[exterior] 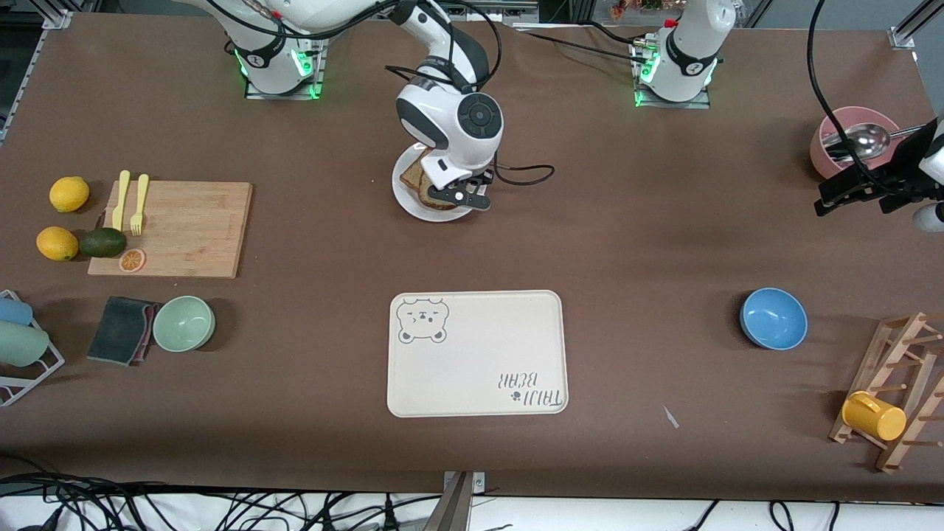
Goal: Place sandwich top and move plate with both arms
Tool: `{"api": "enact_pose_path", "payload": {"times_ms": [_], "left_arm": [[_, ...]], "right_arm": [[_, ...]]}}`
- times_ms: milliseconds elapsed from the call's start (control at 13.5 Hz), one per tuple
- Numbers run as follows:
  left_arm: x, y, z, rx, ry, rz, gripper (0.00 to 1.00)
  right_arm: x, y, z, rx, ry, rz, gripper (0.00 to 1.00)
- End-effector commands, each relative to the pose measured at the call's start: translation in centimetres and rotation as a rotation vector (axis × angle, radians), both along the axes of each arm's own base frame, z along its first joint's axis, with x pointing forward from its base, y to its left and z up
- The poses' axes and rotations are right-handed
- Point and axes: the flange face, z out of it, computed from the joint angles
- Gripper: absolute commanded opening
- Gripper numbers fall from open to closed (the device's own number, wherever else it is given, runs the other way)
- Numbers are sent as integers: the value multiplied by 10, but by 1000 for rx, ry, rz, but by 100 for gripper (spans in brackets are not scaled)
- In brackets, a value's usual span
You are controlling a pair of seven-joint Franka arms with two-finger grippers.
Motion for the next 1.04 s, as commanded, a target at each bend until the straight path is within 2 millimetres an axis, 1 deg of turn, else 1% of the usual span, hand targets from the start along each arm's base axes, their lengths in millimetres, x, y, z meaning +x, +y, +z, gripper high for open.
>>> {"api": "enact_pose_path", "payload": {"times_ms": [0,74,222,296,370,444,518,666,814,962], "left_arm": [[-1,1,5,-29,3,16,100],[-1,0,5,-29,3,15,100],[-1,0,5,-29,3,15,100],[-1,1,5,-29,3,18,100],[-1,1,5,-29,3,16,100],[-1,1,5,-29,3,18,100],[-1,1,5,-29,3,16,100],[-2,1,5,-29,12,16,100],[-2,0,5,-29,12,15,100],[-3,-2,5,-28,14,11,100]], "right_arm": [[-14,-2,-10,-59,15,2,0],[-20,-4,-17,-86,34,11,0],[-21,-5,-20,-97,43,12,0],[-21,-4,-20,-95,43,11,19],[-18,-3,-16,-86,38,6,56],[-16,0,-10,-76,29,5,81],[-12,1,-4,-66,21,-2,99],[-3,-2,3,-58,11,-7,100],[20,-10,28,-32,-14,-20,100],[48,-26,57,-36,2,3,100]]}}
